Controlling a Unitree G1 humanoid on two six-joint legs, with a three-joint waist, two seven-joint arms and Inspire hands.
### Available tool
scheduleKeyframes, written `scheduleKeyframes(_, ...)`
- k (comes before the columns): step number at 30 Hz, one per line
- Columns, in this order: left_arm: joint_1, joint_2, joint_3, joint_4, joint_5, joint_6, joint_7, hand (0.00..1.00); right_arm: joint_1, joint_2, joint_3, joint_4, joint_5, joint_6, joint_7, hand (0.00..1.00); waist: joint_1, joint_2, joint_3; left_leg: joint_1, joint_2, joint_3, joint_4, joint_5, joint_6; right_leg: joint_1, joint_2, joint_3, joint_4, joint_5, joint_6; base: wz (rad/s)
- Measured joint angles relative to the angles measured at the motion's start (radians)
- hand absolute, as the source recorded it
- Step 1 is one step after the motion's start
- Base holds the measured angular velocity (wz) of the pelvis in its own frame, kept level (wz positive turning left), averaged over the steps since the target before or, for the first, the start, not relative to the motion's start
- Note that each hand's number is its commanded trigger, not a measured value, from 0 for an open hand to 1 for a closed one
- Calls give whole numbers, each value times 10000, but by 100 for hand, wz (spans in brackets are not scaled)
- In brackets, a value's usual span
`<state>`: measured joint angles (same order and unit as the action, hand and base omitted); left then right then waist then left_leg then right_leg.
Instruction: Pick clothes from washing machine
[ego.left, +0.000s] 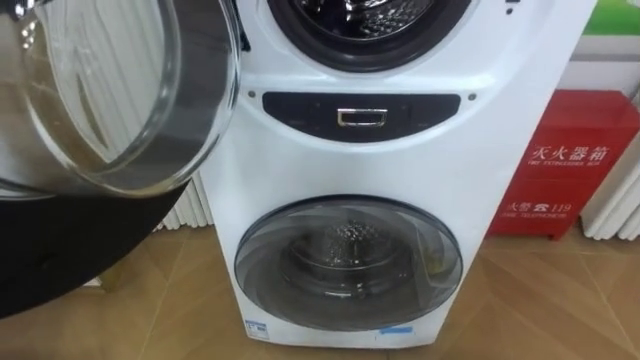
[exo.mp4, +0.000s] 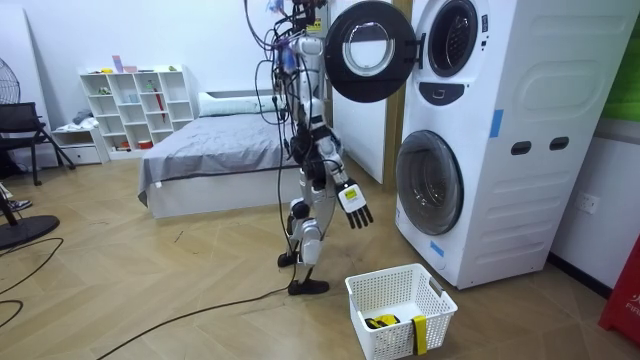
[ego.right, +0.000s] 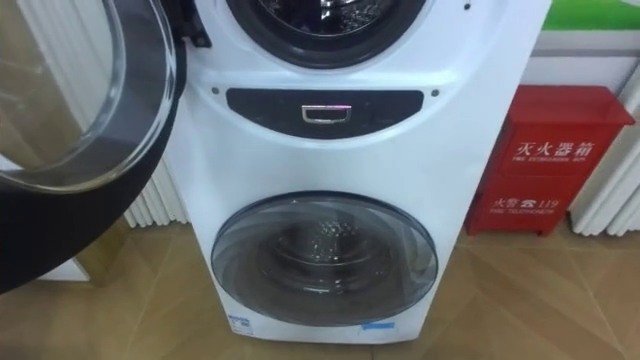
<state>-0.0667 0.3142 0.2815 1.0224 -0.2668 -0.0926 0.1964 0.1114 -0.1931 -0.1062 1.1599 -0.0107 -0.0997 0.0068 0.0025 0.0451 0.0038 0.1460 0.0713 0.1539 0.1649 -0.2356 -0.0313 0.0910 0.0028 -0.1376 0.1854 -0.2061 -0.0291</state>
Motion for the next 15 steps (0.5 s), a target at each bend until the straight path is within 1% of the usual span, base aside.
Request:
scheduleKeyframes(1, -156, 107, 266, -520, -227, 6, 151, 0, 14, -69, -219, 17, -172, -3, -26, 0, 6, 135, 2, -2, -23, -21, -19, 0, 0, -8, -15, 15, 3, 28, 29, -11)
scheduleKeyframes(2, -237, 242, 345, -1209, -491, -25, 329, 0, 55, -86, -326, 52, -231, 1, -68, 0, 8, 206, 8, -25, -48, -39, -22, 2, 4, -58, -35, 32, 6, 42, 43, -9)
scheduleKeyframes(3, -300, 334, 346, -1463, -553, -57, 378, 0, 93, -85, -333, 54, -301, 4, -71, 0, 14, 232, -6, -46, -51, -40, -23, 2, 4, -75, -41, 25, 8, 48, 52, 0)
scheduleKeyframes(4, -493, 534, 346, -1786, -558, -140, 417, 0, 134, -77, -332, 52, -406, 16, -9, 0, 8, 250, -23, -75, -61, -38, -21, 2, 4, -94, -53, 1, 15, 52, 59, 4)
scheduleKeyframes(5, -664, 670, 349, -2090, -540, -172, 479, 0, 154, -69, -339, 17, -444, 20, 40, 0, 12, 263, -34, -98, -69, -33, -19, 2, 4, -104, -58, 3, 17, 57, 68, 3)
scheduleKeyframes(7, -859, 716, 360, -2574, -462, -200, 594, 0, 205, -67, -339, -107, -440, 17, 29, 0, 37, 262, -40, -135, -84, -47, -11, 2, 4, -119, -70, -10, 14, 68, 85, 5)
scheduleKeyframes(8, -883, 719, 367, -3041, -444, -182, 679, 0, 220, -55, -342, -156, -439, 15, 24, 0, 23, 248, -96, -196, -98, -93, -9, 2, 4, -178, -75, -20, 11, 75, 97, 7)
scheduleKeyframes(10, -884, 722, 373, -3764, -445, -181, 817, 0, 306, -55, -362, -271, -511, 14, 25, 0, 30, 204, -130, -212, -118, -229, -16, 4, 7, -190, -78, -16, 8, 84, 107, 3)
scheduleKeyframes(13, -883, 790, 380, -4378, -448, -180, 1056, 0, 328, -50, -361, -301, -514, 15, 14, 0, 32, 193, -136, -118, -128, -233, -14, 4, 7, -90, -87, -24, -4, 87, 111, 0)
scheduleKeyframes(15, -875, 797, 375, -4729, -441, -191, 1064, 0, 360, -52, -358, -309, -525, 15, 13, 0, 30, 192, -134, -108, -131, -241, -13, 4, 7, -75, -88, -33, -6, 87, 112, 0)
